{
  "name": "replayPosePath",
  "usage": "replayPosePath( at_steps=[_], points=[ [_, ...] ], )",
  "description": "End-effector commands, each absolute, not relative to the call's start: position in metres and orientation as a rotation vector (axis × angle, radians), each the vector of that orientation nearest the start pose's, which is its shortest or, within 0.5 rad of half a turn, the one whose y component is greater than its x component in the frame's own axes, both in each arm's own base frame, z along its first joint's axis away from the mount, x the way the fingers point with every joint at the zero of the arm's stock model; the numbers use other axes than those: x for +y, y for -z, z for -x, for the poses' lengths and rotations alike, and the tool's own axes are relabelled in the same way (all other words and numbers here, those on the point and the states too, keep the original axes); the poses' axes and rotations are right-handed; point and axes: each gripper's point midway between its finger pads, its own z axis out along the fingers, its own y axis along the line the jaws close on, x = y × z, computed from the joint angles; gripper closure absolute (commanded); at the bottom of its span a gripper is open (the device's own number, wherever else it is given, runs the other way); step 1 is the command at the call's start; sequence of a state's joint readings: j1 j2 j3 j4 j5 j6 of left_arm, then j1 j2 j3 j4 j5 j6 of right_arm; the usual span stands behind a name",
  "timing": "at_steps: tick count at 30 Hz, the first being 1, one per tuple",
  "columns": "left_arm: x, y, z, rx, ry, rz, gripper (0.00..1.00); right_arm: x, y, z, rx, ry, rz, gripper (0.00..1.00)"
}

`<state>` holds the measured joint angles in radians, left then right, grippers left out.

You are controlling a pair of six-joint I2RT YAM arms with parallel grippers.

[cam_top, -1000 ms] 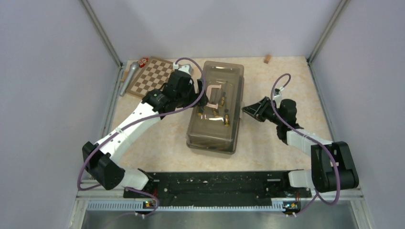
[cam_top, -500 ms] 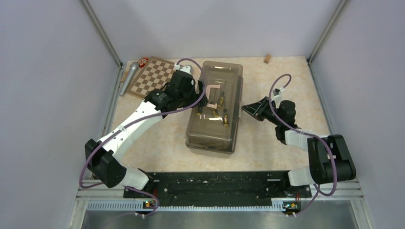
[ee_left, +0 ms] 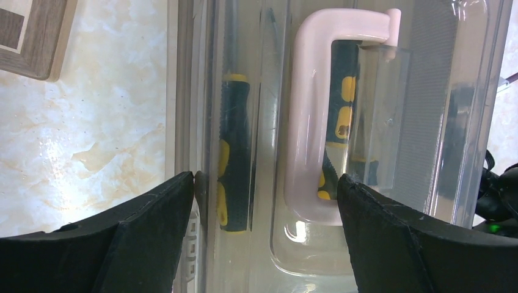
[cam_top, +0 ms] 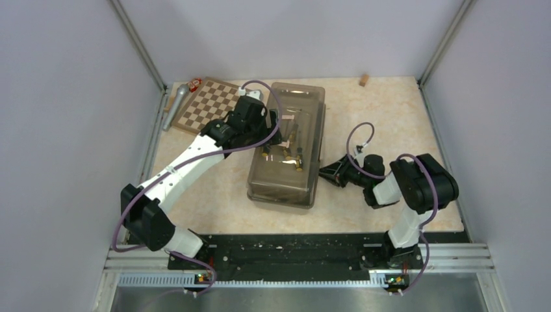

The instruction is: Pack the tool kit

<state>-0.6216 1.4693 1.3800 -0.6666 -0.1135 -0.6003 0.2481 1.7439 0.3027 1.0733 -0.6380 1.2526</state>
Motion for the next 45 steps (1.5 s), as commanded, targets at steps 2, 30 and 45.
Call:
replayPosePath(
  at_steps=[2, 30, 45],
  points=[
    [-0.247, -0.214, -0.320, 2.384, 0.517, -0.002, 0.10, 0.228, -0.107, -0.299, 2.011, -1.596, -0.391, 0.73],
    [-0.144, -0.366, -0.306, 1.911, 0.304, 0.138, 0.06, 0.087, -0.207, -0.305, 2.077, -0.360, -0.248, 0.36],
    [0.000, -0.408, -0.213, 1.537, 0.002, 0.315, 0.01, 0.006, -0.352, -0.238, 1.688, -0.045, -0.256, 0.23]
  ],
)
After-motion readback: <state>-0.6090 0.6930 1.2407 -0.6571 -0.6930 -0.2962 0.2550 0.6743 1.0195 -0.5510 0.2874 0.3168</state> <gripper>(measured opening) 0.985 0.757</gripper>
